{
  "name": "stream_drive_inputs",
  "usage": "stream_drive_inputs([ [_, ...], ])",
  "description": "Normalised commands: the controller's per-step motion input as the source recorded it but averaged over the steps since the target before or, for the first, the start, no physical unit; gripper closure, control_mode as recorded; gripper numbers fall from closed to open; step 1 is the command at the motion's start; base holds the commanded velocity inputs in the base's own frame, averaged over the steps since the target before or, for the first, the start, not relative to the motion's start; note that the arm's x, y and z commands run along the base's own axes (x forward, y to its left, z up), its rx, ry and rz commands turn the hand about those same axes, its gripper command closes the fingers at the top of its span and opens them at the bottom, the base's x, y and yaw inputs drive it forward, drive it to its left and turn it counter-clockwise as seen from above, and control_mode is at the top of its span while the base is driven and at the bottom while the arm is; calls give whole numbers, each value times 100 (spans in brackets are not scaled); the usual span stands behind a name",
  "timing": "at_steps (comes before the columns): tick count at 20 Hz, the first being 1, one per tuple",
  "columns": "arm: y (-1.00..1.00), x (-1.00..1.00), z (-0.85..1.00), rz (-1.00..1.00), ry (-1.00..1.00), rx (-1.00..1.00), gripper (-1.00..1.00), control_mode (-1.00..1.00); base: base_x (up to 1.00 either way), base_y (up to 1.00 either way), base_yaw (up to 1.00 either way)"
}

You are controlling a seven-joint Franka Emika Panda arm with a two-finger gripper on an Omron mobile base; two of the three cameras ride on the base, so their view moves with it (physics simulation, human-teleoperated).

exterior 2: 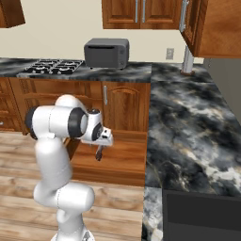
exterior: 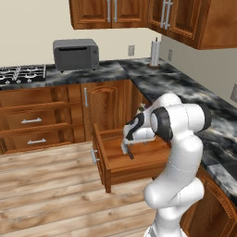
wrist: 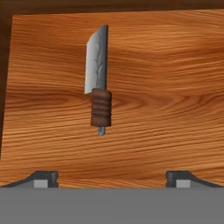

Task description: Pick up the metallic utensils from the counter and place them in the open drawer. Make sure not to pick up any wooden utensils.

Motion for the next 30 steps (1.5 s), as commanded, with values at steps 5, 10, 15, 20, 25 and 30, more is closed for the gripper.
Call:
stream_drive_inputs([
  [5, 0, -95, 75, -1, -14, 2, -100, -100, 0, 0, 0],
  [10, 0, -100, 72, -3, -5, 13, -100, -100, 0, 0, 0],
  [15, 0, -65, 100, -1, -5, 3, -100, -100, 0, 0, 0],
  [20, 3, -50, 100, 0, -8, -1, -100, -100, 0, 0, 0],
  [25, 0, -50, 95, 0, 2, 0, -100, -100, 0, 0, 0],
  [30, 0, -52, 60, 0, -3, -1, -100, -100, 0, 0, 0],
])
